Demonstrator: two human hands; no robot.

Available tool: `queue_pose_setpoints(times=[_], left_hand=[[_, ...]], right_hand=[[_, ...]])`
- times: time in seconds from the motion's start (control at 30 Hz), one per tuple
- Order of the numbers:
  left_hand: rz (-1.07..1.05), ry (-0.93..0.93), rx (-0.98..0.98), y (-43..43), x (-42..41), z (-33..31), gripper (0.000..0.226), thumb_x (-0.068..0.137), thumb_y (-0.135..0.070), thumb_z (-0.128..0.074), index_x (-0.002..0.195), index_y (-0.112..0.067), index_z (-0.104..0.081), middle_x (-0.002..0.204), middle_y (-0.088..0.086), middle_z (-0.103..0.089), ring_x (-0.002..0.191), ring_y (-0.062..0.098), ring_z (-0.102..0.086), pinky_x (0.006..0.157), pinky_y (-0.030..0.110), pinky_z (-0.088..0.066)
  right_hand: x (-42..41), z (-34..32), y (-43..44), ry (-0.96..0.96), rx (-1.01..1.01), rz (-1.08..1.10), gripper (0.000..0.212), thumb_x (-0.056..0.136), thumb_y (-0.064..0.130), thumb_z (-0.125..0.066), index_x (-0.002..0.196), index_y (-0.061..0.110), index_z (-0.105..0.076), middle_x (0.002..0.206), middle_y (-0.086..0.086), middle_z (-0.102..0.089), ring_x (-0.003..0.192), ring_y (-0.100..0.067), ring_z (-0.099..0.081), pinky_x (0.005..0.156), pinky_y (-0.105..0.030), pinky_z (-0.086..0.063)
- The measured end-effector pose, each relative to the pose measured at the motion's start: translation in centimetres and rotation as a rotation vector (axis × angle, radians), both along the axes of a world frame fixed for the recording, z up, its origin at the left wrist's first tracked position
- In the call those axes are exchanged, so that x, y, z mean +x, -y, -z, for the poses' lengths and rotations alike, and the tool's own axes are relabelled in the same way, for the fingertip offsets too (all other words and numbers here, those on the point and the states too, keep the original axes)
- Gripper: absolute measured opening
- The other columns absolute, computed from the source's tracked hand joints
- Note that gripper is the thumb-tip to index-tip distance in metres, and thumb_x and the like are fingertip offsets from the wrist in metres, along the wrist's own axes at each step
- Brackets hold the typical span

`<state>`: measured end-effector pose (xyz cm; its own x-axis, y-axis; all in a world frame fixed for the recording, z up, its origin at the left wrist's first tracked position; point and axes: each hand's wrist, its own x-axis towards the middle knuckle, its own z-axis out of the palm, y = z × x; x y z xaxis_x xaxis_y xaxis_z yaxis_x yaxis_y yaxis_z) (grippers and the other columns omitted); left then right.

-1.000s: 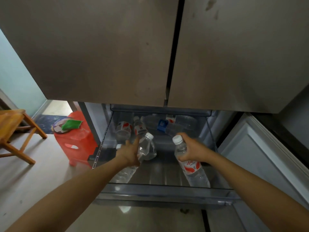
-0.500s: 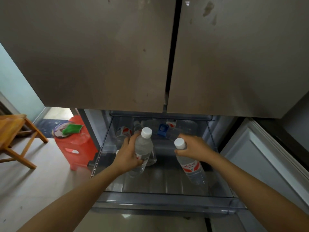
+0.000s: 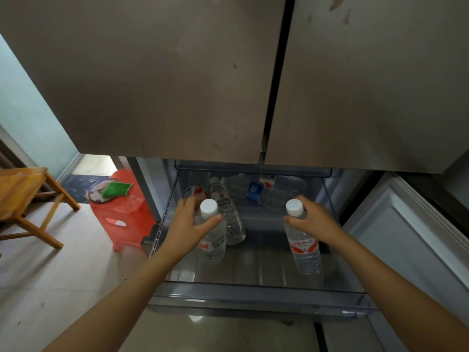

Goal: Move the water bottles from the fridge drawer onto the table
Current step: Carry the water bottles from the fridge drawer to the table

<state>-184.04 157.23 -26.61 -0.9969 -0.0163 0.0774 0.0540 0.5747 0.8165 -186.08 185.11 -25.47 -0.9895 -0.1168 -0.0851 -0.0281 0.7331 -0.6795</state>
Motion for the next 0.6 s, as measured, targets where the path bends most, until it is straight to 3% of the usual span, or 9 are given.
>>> queue_pose_setpoints(times=[0.17, 0.33, 0.43, 0.53, 0.6], left_hand=[[-0.008, -0.088, -0.082, 0.4, 0.3, -2.3, 0.033, 0.078, -0.025, -0.07, 0.106, -0.019, -0.054, 0.106, 0.0, -0.048, 0.103, 0.018, -0.048, 0.08, 0.024, -0.036], [0.131, -0.006, -0.379, -0.3, 0.3, -4.5, 0.047, 0.081, -0.026, -0.066, 0.125, -0.02, -0.05, 0.114, 0.002, -0.043, 0.095, 0.019, -0.05, 0.08, 0.025, -0.04], [0.148, 0.012, -0.5, -0.9, 0.2, -4.9, 0.045, 0.083, -0.023, -0.064, 0.125, -0.016, -0.049, 0.124, 0.007, -0.045, 0.104, 0.026, -0.053, 0.085, 0.028, -0.041], [0.167, 0.054, -0.585, -1.1, 0.0, -5.1, 0.038, 0.083, -0.021, -0.062, 0.118, -0.012, -0.052, 0.119, 0.009, -0.049, 0.103, 0.028, -0.055, 0.083, 0.031, -0.042], [0.189, 0.082, -0.62, -1.2, -0.3, -5.3, 0.034, 0.082, -0.021, -0.063, 0.113, -0.01, -0.054, 0.116, 0.01, -0.053, 0.101, 0.028, -0.056, 0.083, 0.031, -0.044]], right_hand=[[0.8, -0.2, -1.2, -0.049, -0.041, 0.084, 0.03, 0.073, 0.016, -0.076, 0.093, 0.019, -0.053, 0.099, -0.003, -0.054, 0.093, -0.02, -0.056, 0.078, -0.029, -0.041], [1.8, -0.8, -1.3, -0.12, 0.047, 0.151, 0.035, 0.067, 0.014, -0.081, 0.097, 0.009, -0.064, 0.096, -0.004, -0.047, 0.097, -0.018, -0.045, 0.083, -0.028, -0.034], [2.3, -1.0, -1.0, -0.137, -0.042, 0.192, 0.032, 0.067, 0.012, -0.081, 0.093, 0.011, -0.063, 0.091, -0.004, -0.049, 0.091, -0.02, -0.051, 0.076, -0.026, -0.04], [2.4, -1.2, -0.7, -0.148, -0.116, 0.225, 0.029, 0.067, 0.011, -0.08, 0.088, 0.014, -0.06, 0.087, -0.001, -0.049, 0.085, -0.017, -0.052, 0.064, -0.016, -0.038], [2.3, -1.3, -0.3, -0.139, -0.067, 0.19, 0.028, 0.068, 0.015, -0.08, 0.086, 0.016, -0.058, 0.088, -0.001, -0.05, 0.083, -0.017, -0.052, 0.062, -0.016, -0.037]])
